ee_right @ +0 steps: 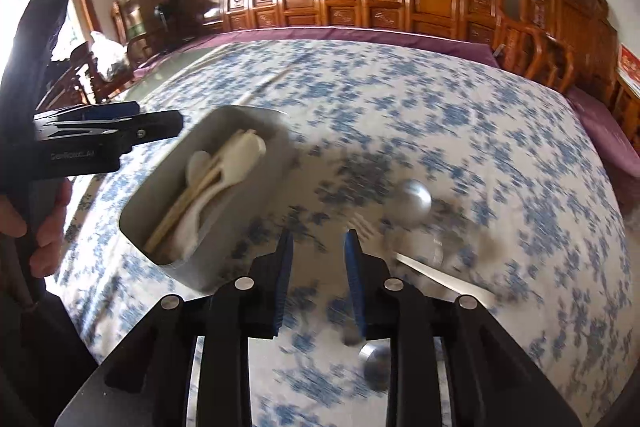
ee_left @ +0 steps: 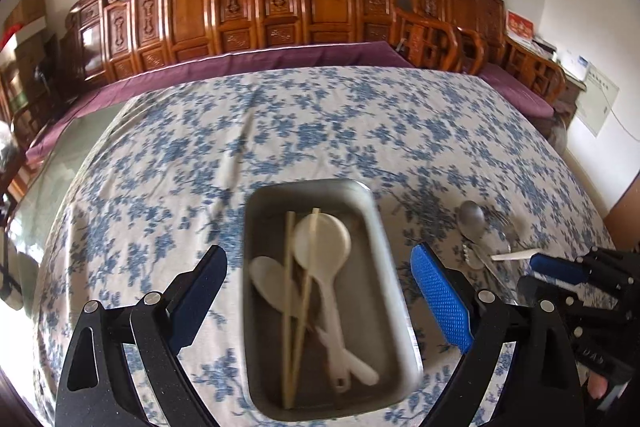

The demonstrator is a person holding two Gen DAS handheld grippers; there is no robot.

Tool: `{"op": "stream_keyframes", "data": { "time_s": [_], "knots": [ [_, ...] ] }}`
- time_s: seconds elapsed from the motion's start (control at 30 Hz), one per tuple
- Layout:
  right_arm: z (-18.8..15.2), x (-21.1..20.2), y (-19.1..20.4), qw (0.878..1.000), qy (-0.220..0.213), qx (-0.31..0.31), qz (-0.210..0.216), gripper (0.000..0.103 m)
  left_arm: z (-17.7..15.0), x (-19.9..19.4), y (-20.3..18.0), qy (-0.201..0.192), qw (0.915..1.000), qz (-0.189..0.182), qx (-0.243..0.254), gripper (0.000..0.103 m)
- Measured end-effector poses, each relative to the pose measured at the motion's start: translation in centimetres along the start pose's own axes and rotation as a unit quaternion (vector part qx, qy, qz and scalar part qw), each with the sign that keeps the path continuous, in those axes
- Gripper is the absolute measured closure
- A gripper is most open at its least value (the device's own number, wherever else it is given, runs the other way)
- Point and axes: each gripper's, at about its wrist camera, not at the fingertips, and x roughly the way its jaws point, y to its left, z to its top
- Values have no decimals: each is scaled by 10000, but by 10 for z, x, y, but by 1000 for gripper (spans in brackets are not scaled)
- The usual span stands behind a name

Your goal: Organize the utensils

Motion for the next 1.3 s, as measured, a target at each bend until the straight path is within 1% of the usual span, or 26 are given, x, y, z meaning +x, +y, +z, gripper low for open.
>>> {"op": "stream_keyframes", "data": {
  "time_s": [0.2, 0.33, 0.47, 0.57, 0.73, 0.77, 0.8, 0.83, 0.97, 1.17, 1.3],
  "knots": [
    [-23, -10, -37, 9994, 115, 195, -254, 74, -6, 7, -32, 73, 9997, -123, 214, 13],
    [-36, -11, -58, 9985, 242, 258, -412, 74, -15, 12, -54, 160, 9989, -272, 333, 13],
    [-45, -7, -69, 9979, 375, 315, -426, 74, -24, 15, -74, 194, 9979, -312, 540, 13],
    [-46, -3, -67, 9980, 448, 275, -357, 74, -28, 19, -86, 259, 9968, -325, 684, 13],
    [-42, 12, -48, 9982, 575, 30, -152, 74, -33, 23, -94, 325, 9959, -361, 760, 13],
    [-41, 16, -44, 9980, 613, -25, -116, 77, -34, 24, -94, 334, 9959, -347, 771, 13],
    [-40, 19, -41, 9978, 656, -70, -85, 83, -34, 25, -95, 343, 9959, -339, 771, 13],
    [-39, 24, -38, 9973, 719, -117, -68, 84, -35, 27, -94, 363, 9959, -344, 755, 13],
    [-36, 39, -34, 9955, 919, -186, -99, 89, -36, 29, -94, 414, 9957, -361, 744, 13],
    [-36, 55, -34, 9913, 1266, -277, -249, 90, -36, 27, -95, 402, 9955, -383, 768, 13],
    [-36, 59, -34, 9906, 1293, -315, -309, 90, -36, 27, -94, 400, 9956, -383, 761, 13]
  ]
}}
